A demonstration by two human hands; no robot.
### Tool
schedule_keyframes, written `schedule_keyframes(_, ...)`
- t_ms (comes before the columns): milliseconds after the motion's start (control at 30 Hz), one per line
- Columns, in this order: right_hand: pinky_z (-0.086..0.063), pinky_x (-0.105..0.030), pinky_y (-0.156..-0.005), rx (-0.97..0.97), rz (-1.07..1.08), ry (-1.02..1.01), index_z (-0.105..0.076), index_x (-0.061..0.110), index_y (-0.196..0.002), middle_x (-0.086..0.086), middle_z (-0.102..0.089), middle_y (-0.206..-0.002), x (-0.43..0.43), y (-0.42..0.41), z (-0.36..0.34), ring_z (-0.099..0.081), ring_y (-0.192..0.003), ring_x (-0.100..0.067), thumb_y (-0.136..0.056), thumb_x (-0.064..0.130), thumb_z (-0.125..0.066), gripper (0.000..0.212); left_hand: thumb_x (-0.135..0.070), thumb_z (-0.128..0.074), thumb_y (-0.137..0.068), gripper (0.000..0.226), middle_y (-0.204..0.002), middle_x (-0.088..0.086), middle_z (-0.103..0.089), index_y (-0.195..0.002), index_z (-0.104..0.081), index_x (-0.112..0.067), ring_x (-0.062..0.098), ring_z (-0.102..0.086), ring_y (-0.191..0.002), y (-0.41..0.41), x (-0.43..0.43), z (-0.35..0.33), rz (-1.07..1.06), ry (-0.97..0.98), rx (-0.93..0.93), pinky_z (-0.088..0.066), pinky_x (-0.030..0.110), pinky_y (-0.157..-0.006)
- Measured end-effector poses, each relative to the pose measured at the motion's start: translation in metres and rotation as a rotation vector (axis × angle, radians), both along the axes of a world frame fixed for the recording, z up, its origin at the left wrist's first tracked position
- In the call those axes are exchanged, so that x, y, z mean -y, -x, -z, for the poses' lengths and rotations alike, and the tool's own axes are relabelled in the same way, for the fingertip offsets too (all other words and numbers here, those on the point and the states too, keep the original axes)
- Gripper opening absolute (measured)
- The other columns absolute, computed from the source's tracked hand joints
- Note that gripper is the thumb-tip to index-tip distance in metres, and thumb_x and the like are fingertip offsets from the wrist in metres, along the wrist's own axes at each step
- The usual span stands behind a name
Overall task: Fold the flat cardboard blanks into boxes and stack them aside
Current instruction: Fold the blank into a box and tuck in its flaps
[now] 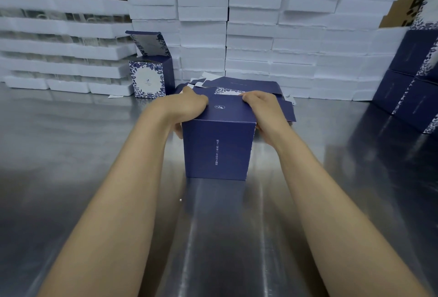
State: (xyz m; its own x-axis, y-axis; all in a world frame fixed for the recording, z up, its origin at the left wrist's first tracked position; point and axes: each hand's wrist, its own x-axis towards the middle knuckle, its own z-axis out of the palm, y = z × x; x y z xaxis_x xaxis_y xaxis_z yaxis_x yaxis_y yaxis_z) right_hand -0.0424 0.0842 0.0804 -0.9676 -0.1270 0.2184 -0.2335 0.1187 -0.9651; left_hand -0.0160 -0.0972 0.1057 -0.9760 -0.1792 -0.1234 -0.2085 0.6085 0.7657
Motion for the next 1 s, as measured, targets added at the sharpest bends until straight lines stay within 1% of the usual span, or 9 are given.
schedule_keyframes(67,-0.033,-0.023,-0.050,0.033,-0.026,-0.046,-0.054,0.015,-0.088,-0.008,-0.045,-0.081,-0.002,0.001,-0.005,-0.039,-0.073,-0.020,-0.091,0.012,-0.043,0.011,-0.040,-0.048,-0.087,0.050,-0.110,0.002,-0.064,-0.131,-0.034,-0.019,0.026,-0.069,-0.092,-0.004,0.007,-0.001,0.081,-0.113,0.034,-0.057,0.048,-0.082)
schedule_keyframes(233,-0.046,-0.018,-0.060,0.050,-0.046,-0.189,-0.053,-0.016,-0.112,-0.031,-0.057,-0.093,-0.011,-0.004,-0.013,-0.050,-0.076,-0.017,-0.097,0.015,-0.044,0.035,-0.018,-0.051,-0.098,0.013,-0.096,-0.009,-0.073,-0.106,-0.047,-0.027,0.009,-0.071,-0.072,-0.011,0.012,0.001,0.201,-0.470,0.046,-0.056,0.032,-0.053)
schedule_keyframes(300,-0.045,-0.014,-0.065,-0.066,0.033,-0.471,-0.059,-0.007,-0.118,-0.016,-0.062,-0.103,-0.015,-0.007,-0.023,-0.057,-0.089,-0.017,-0.099,0.018,-0.046,0.034,-0.016,-0.051,-0.098,0.017,-0.097,-0.006,-0.069,-0.092,-0.044,-0.030,0.013,-0.069,-0.068,-0.011,0.004,0.000,0.147,-0.452,0.016,-0.057,0.036,-0.057)
schedule_keyframes(367,-0.038,-0.019,-0.088,-0.266,0.099,-0.749,-0.057,0.010,-0.132,-0.003,-0.055,-0.135,-0.014,-0.014,-0.038,-0.049,-0.123,-0.018,-0.099,0.023,-0.049,0.036,-0.017,-0.050,-0.098,0.018,-0.094,-0.002,-0.065,-0.087,-0.043,-0.028,0.024,-0.063,-0.079,-0.010,-0.003,-0.001,0.121,-0.403,0.011,-0.054,0.046,-0.077)
schedule_keyframes(533,-0.016,-0.028,-0.114,-0.178,-0.355,-1.223,-0.028,0.041,-0.149,0.019,-0.018,-0.159,0.005,-0.036,-0.053,-0.015,-0.147,-0.008,-0.091,0.067,-0.036,0.063,-0.018,-0.043,-0.099,0.011,-0.105,0.012,-0.061,-0.096,-0.054,-0.019,0.026,-0.051,-0.090,-0.014,-0.007,-0.003,0.170,-0.351,0.042,-0.039,0.044,-0.079)
schedule_keyframes(667,-0.008,-0.026,-0.111,-0.121,-0.353,-1.106,-0.032,0.049,-0.145,0.027,-0.017,-0.156,-0.017,-0.030,-0.054,-0.007,-0.147,-0.003,-0.092,0.059,-0.045,0.055,-0.030,-0.047,-0.094,0.031,-0.120,-0.001,-0.056,-0.124,-0.051,-0.022,0.021,-0.054,-0.101,-0.017,-0.001,-0.004,0.114,-0.319,0.056,-0.039,0.051,-0.094)
schedule_keyframes(733,-0.014,-0.020,-0.101,-0.132,-0.296,-1.050,-0.048,0.048,-0.135,0.024,-0.030,-0.152,-0.034,-0.027,-0.058,-0.019,-0.144,-0.003,-0.097,0.038,-0.054,0.040,-0.043,-0.054,-0.092,0.053,-0.131,-0.004,-0.052,-0.137,-0.042,-0.019,0.019,-0.054,-0.113,-0.017,0.001,-0.007,0.072,-0.213,0.070,-0.035,0.056,-0.101)
schedule_keyframes(833,-0.031,-0.018,-0.091,-0.097,-0.195,-0.894,-0.066,0.046,-0.110,0.024,-0.049,-0.139,-0.046,-0.029,-0.059,-0.043,-0.129,-0.003,-0.090,0.001,-0.050,0.051,-0.065,-0.063,-0.079,0.090,-0.138,-0.003,-0.044,-0.144,-0.027,-0.015,0.020,-0.048,-0.123,-0.020,-0.004,-0.008,0.080,-0.010,0.084,-0.037,0.045,-0.096)
schedule_keyframes(1000,-0.029,-0.023,-0.090,-0.001,-0.155,-0.951,-0.065,0.043,-0.116,0.024,-0.053,-0.128,-0.044,-0.036,-0.067,-0.047,-0.118,-0.006,-0.082,0.041,-0.068,0.034,-0.043,-0.067,-0.087,0.057,-0.138,-0.001,-0.032,-0.134,-0.041,-0.025,0.020,-0.044,-0.121,-0.026,-0.013,-0.008,0.259,0.293,-0.208,-0.036,0.034,-0.103)
